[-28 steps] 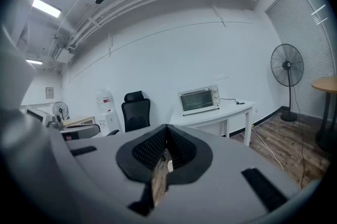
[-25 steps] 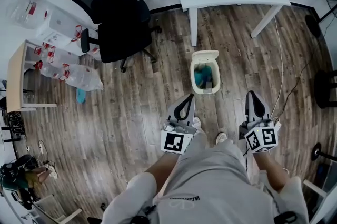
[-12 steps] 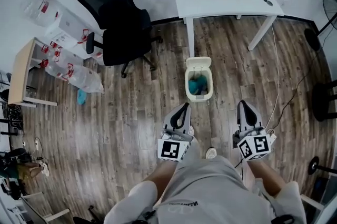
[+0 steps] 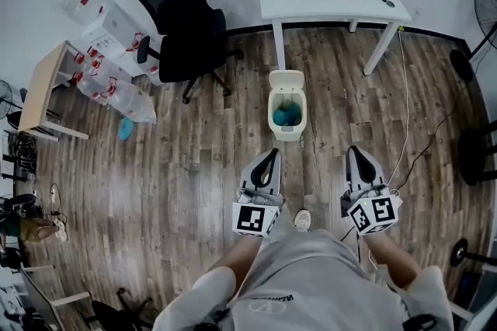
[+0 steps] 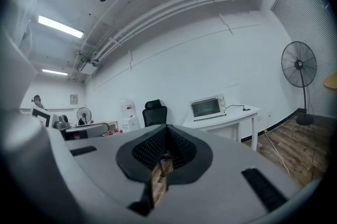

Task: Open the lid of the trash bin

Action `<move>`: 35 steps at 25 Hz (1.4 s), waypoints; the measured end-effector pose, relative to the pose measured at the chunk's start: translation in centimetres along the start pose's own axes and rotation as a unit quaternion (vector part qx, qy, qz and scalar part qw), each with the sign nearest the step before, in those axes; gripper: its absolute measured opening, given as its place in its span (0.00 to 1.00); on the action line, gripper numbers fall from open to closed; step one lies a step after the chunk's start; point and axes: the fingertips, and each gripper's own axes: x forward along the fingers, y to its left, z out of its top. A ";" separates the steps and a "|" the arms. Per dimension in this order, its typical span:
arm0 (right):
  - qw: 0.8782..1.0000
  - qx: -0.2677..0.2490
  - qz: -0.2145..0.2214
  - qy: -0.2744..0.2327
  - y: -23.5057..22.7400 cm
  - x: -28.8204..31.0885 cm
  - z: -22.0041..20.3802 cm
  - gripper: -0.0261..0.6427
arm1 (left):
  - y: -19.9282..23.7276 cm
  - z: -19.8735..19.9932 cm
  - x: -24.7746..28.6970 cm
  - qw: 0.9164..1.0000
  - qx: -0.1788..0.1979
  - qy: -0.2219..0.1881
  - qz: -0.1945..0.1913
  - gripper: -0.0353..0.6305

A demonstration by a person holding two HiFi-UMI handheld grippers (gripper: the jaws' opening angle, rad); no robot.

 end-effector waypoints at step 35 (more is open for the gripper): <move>1.000 0.012 -0.006 0.021 21.2 -15.5 -7.9 0.06 | 0.9 0.6 -27.2 0.999 -0.043 -0.009 -0.003 0.06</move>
